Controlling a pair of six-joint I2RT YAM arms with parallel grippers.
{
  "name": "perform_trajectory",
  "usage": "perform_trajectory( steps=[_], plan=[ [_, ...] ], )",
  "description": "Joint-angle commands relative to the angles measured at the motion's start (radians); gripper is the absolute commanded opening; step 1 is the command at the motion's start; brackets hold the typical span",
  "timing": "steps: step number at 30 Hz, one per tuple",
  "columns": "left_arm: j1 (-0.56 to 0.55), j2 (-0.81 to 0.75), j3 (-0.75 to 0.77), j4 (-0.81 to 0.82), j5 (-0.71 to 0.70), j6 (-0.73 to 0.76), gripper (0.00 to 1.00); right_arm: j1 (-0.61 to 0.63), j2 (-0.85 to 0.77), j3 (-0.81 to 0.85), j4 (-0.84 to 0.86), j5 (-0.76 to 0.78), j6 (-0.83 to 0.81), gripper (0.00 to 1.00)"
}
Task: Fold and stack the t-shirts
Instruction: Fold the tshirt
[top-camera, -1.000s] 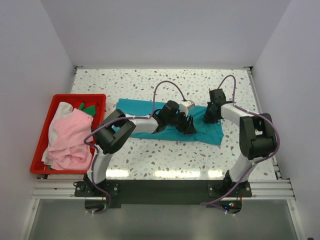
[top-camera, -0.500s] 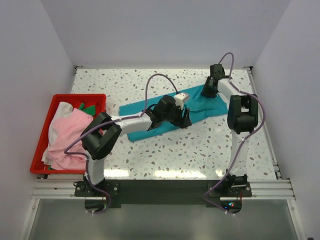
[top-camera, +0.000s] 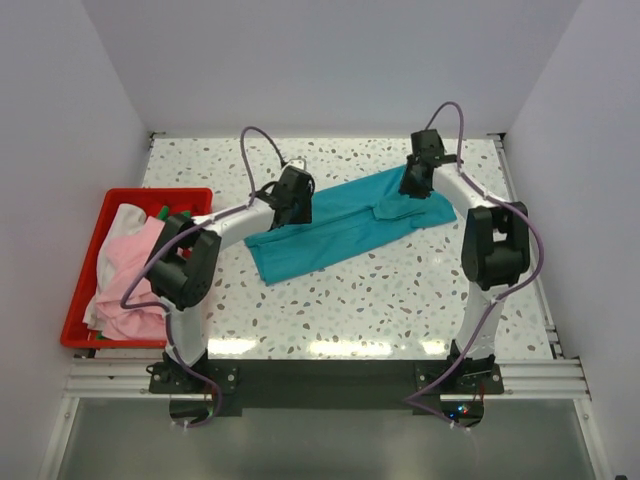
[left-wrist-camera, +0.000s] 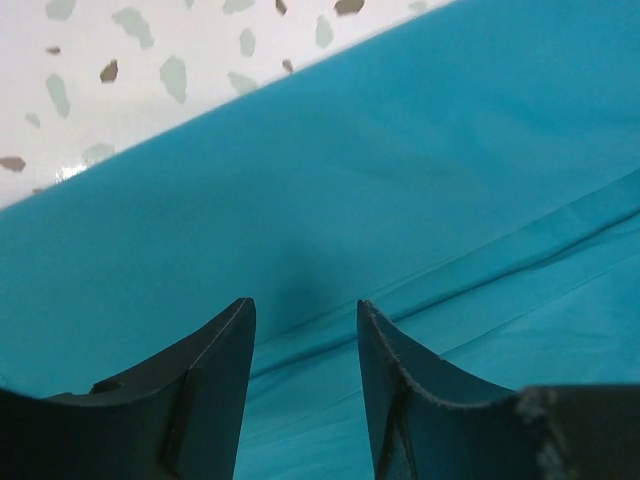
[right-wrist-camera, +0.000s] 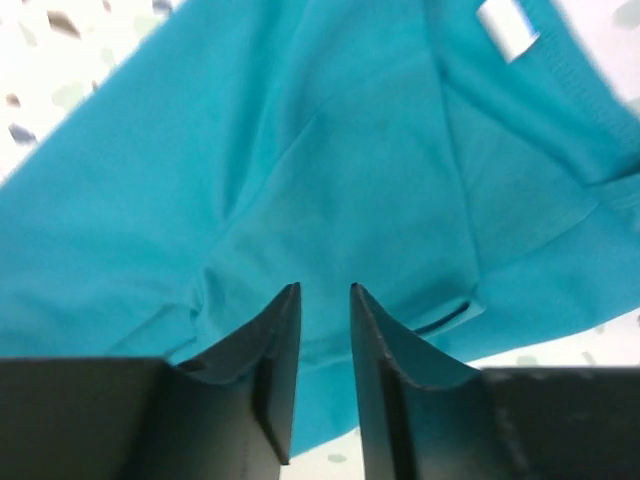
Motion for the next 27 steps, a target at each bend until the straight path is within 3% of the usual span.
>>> perform_trajectory(
  steps=[1, 5, 11, 18, 21, 23, 27],
  plan=[
    [-0.017, 0.018, -0.014, -0.083, -0.116, -0.029, 0.49, 0.013, -0.028, -0.114, 0.067, -0.028, 0.045, 0.27],
    [-0.015, 0.003, -0.078, -0.093, -0.136, -0.042, 0.44, 0.009, 0.006, -0.160, 0.067, -0.045, 0.049, 0.18],
    [-0.049, -0.023, -0.195, -0.065, -0.125, -0.103, 0.37, -0.025, 0.089, -0.110, 0.050, -0.033, 0.045, 0.16],
    [-0.161, -0.060, -0.295, -0.010, -0.047, -0.247, 0.32, -0.040, 0.289, 0.261, -0.059, -0.013, -0.027, 0.20],
    [-0.277, -0.063, -0.305, 0.013, -0.010, -0.333, 0.34, -0.040, 0.388, 0.440, -0.083, -0.017, -0.093, 0.28],
    [-0.314, -0.051, -0.299, 0.056, 0.045, -0.383, 0.35, -0.039, 0.437, 0.507, -0.074, -0.051, -0.136, 0.40],
    [-0.368, -0.025, -0.227, 0.102, 0.108, -0.391, 0.49, -0.022, 0.463, 0.645, -0.063, -0.121, -0.190, 0.63]
  ],
)
